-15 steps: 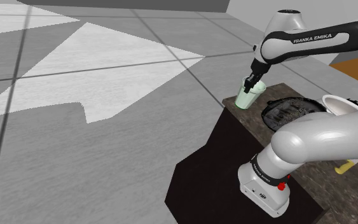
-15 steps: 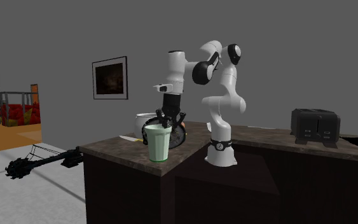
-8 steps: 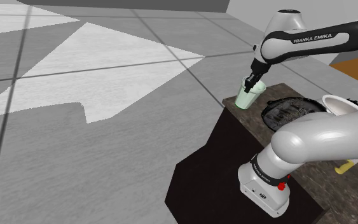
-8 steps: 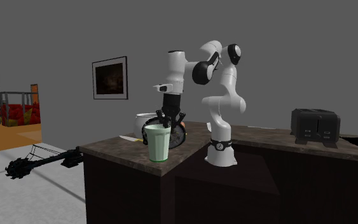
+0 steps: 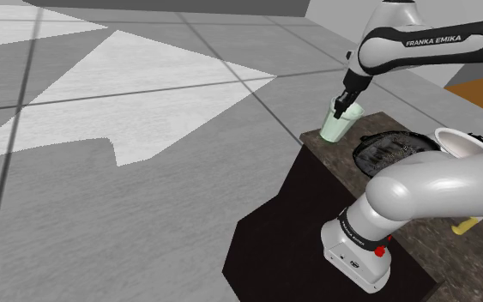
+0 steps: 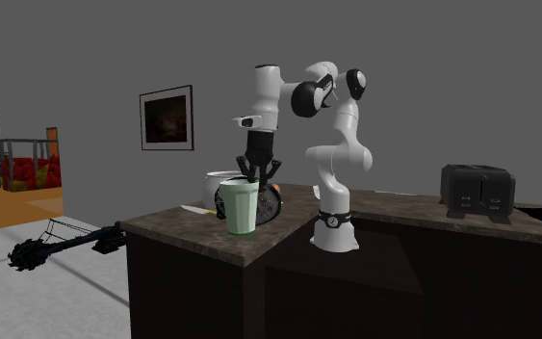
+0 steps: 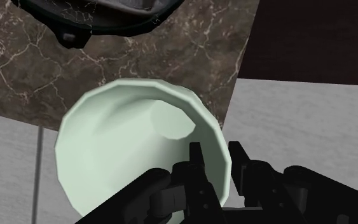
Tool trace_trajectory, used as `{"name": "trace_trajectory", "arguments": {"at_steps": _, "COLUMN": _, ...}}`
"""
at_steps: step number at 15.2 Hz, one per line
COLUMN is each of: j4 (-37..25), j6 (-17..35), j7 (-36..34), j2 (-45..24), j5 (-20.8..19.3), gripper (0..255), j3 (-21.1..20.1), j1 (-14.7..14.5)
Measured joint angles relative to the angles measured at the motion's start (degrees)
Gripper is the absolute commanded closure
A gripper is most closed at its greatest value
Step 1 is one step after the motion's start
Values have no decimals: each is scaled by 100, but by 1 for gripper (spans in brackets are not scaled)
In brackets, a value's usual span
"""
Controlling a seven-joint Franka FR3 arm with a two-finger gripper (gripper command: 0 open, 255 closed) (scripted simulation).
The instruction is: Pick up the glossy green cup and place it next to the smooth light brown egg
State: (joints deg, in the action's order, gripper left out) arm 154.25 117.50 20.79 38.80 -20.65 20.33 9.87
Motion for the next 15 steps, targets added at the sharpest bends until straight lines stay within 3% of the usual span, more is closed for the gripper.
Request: {"name": "trace_trajectory", "arguments": {"at_steps": 15, "j4": -985, "j6": -1263, "j7": 149, "j2": 284, "j5": 258, "gripper": 255, "j3": -260, "j1": -80}}
